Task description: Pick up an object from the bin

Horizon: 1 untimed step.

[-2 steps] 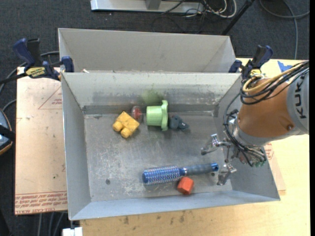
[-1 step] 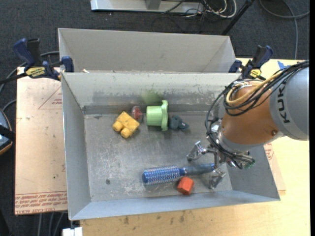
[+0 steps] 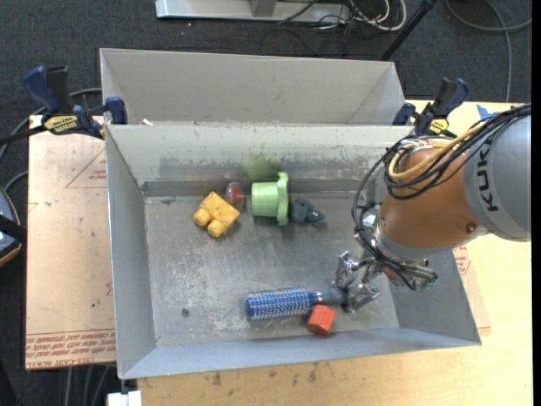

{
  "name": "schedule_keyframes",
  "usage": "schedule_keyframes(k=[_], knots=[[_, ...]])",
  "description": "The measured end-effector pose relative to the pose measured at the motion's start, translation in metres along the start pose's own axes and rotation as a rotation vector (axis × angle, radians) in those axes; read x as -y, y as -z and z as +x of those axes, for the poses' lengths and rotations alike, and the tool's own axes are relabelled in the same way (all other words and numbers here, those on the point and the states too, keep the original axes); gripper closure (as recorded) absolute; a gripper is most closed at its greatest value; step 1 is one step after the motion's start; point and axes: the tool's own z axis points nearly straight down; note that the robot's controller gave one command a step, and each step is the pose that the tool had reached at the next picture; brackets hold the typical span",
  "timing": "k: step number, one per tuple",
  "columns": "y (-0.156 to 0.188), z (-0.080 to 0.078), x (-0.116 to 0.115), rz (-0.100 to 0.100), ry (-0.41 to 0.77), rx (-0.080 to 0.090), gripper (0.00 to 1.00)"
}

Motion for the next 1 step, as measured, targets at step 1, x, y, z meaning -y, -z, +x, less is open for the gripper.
schedule_keyframes(k=[1], knots=[[0.1388,0.0099,0.0081,0.004,0.057,0.003,1.00]])
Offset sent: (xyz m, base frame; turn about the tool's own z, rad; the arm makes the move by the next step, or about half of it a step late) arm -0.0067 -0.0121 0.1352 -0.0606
